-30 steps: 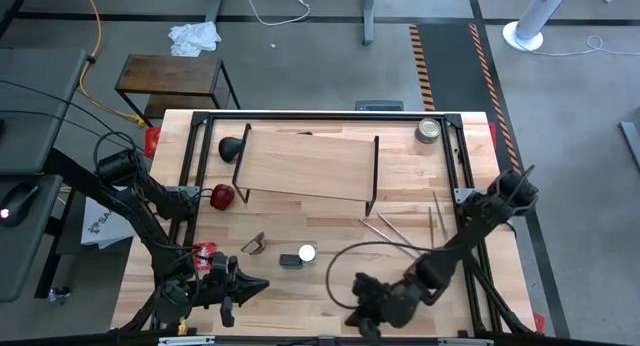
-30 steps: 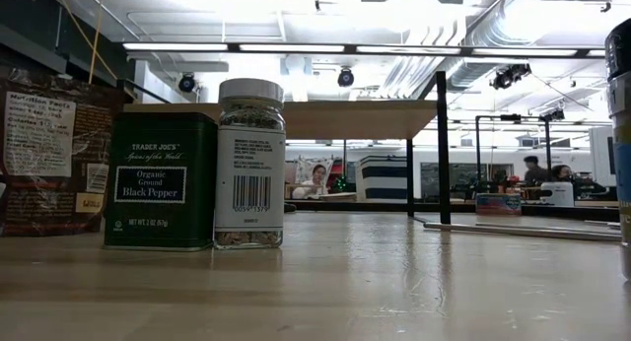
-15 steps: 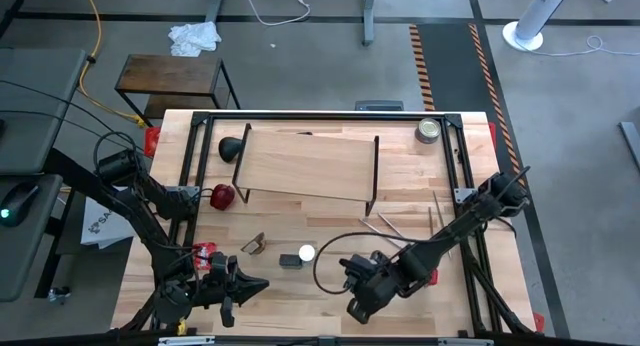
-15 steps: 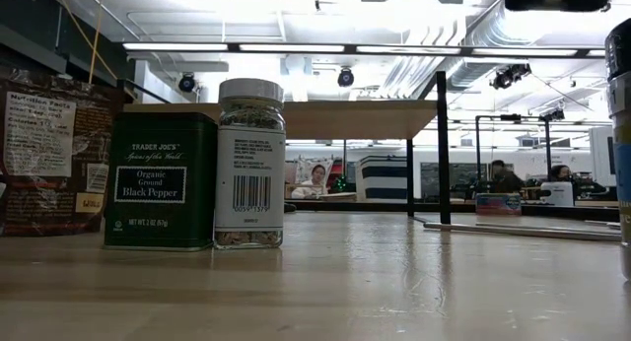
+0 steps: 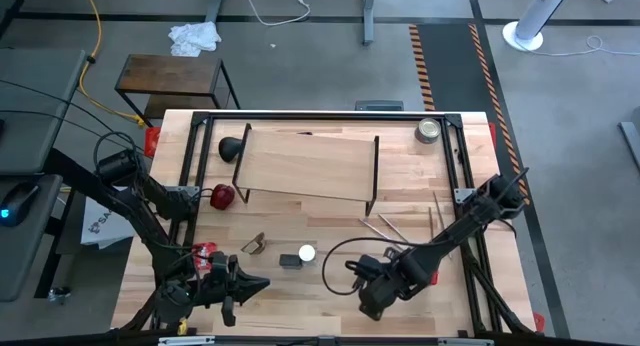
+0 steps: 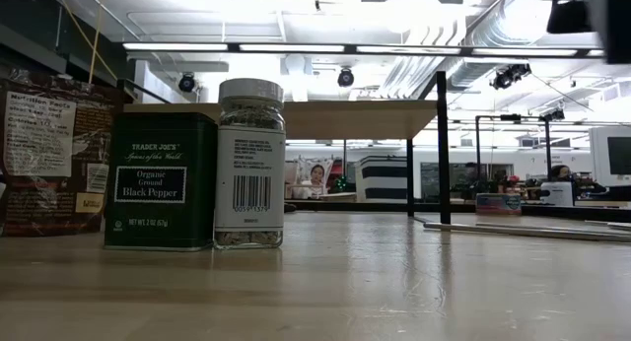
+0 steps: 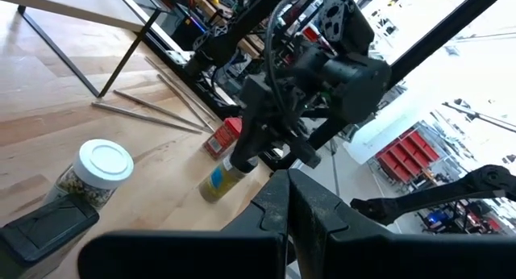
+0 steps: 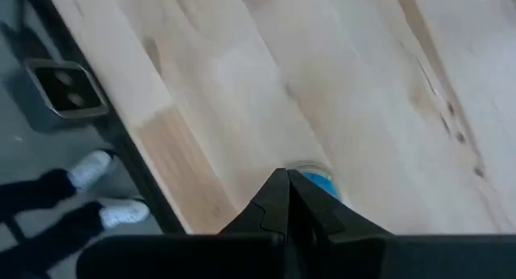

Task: Shelf spices
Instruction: Move the black seasoning bottle to the bottom right of the table, then adjust the white seasoning bottle

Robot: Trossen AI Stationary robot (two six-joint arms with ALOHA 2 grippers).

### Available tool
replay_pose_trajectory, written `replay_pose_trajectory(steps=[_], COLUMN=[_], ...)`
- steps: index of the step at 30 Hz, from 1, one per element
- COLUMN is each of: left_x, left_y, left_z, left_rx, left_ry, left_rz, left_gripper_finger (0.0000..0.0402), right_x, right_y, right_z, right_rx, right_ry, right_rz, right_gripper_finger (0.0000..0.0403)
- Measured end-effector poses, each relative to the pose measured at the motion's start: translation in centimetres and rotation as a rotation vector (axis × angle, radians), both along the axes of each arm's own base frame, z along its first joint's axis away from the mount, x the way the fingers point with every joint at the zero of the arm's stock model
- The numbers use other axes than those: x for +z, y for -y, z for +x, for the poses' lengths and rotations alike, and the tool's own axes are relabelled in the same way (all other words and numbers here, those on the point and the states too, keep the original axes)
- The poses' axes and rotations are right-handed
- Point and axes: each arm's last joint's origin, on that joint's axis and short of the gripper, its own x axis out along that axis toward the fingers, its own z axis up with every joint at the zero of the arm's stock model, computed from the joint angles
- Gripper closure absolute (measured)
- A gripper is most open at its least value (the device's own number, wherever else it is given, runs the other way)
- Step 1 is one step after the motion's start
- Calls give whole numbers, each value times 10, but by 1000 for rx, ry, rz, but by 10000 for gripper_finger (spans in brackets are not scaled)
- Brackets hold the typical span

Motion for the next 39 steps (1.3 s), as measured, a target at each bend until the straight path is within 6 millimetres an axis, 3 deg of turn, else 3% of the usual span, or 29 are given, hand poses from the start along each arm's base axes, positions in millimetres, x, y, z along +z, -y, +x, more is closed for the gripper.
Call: replay_pose_trajectory(steps=[13, 18, 24, 29, 35, 39], left_x=[-2, 4, 32, 55, 85, 92], left_y=[0, -3, -39, -76, -104, -111], left_z=[0, 1, 28, 45, 22, 1], left_rx=[0, 17, -75, -135, -135, -121], left_ry=[-10, -2, -2, -198, -508, -593], left_rz=[17, 51, 72, 157, 249, 271], left_gripper_finger=[402, 401, 402, 401, 401, 402], right_x=[-3, 6, 34, 44, 39, 24], right_y=[1, -1, -5, -2, -3, 5], right_z=[-22, -23, -20, -21, -16, 4], right_rx=[-18, -63, -142, -224, -321, -412], right_ry=[-165, -59, 221, 282, 270, 274], right_rz=[-97, -104, -76, -46, 2, 2], right_gripper_finger=[403, 403, 403, 403, 403, 403])
